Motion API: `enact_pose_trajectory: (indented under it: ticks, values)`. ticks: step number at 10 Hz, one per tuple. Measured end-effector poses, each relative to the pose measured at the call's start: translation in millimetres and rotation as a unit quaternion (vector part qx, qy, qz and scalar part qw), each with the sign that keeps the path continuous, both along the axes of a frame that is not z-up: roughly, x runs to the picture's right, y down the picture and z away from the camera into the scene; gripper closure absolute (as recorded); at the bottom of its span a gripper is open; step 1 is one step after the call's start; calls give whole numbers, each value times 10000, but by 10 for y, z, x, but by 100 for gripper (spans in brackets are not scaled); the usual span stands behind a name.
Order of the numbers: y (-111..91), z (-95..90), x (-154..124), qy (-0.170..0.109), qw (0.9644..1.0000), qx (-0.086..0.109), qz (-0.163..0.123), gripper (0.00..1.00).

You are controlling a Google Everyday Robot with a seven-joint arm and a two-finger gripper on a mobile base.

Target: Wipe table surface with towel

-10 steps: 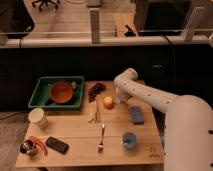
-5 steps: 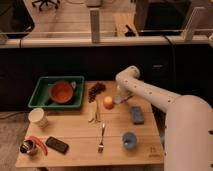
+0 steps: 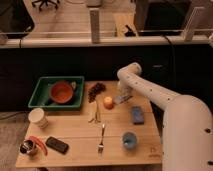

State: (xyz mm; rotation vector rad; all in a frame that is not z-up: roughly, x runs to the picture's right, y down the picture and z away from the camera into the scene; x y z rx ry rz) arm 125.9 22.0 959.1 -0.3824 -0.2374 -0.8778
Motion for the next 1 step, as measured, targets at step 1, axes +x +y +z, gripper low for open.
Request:
enact_pose_trajectory:
  ticks: [1]
  values:
    - [-10, 9, 9, 7, 10000, 12, 43, 20]
